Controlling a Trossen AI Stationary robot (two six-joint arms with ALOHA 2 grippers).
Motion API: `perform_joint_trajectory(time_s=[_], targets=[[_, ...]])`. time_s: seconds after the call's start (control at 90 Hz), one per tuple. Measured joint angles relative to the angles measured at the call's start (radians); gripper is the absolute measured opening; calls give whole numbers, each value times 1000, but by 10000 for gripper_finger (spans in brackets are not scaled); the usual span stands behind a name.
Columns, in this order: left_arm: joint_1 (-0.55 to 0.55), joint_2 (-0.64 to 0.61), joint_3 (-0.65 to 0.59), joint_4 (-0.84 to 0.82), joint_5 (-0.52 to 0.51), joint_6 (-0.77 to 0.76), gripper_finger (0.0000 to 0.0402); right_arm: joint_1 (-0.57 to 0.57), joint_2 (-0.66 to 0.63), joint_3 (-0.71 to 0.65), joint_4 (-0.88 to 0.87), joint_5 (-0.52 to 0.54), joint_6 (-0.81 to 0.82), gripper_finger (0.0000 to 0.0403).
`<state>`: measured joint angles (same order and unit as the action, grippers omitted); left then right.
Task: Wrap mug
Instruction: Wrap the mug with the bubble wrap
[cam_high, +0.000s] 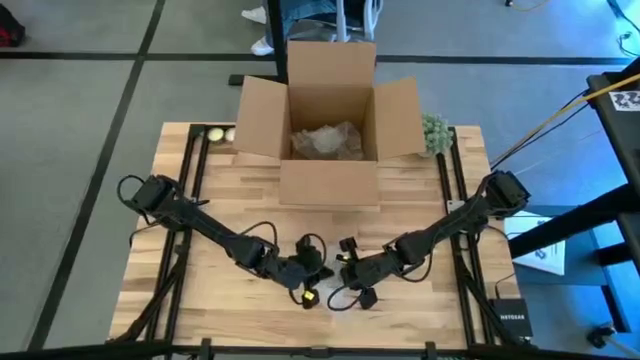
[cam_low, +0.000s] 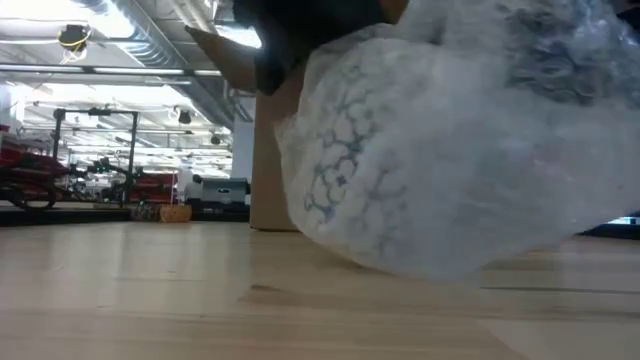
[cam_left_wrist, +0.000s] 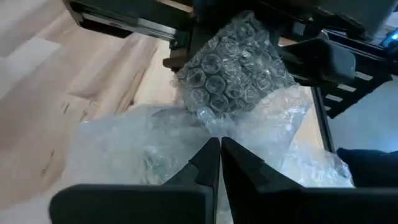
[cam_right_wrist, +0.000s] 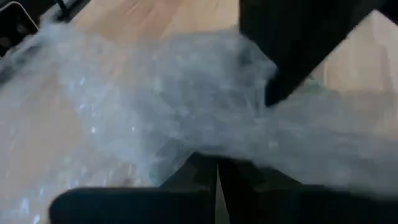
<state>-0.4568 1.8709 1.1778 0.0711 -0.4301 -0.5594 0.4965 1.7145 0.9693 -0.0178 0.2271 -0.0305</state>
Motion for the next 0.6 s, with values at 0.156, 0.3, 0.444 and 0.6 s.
perform_joint_trajectory(time_s=[0.156, 0.3, 0.444, 0.6], targets=[[0, 6, -4, -47, 1, -9, 0, 0, -32, 50, -80, 8, 28, 1], [0, 1, -5, -96, -7, -28, 0, 0, -59, 166, -298, -3, 31, 1], [1, 11, -10, -108, -12, -47, 0, -3, -59, 261, -405, -2, 28, 1], [1, 10, -9, -92, -19, -62, 0, -22, -58, 279, -363, 8, 23, 1]])
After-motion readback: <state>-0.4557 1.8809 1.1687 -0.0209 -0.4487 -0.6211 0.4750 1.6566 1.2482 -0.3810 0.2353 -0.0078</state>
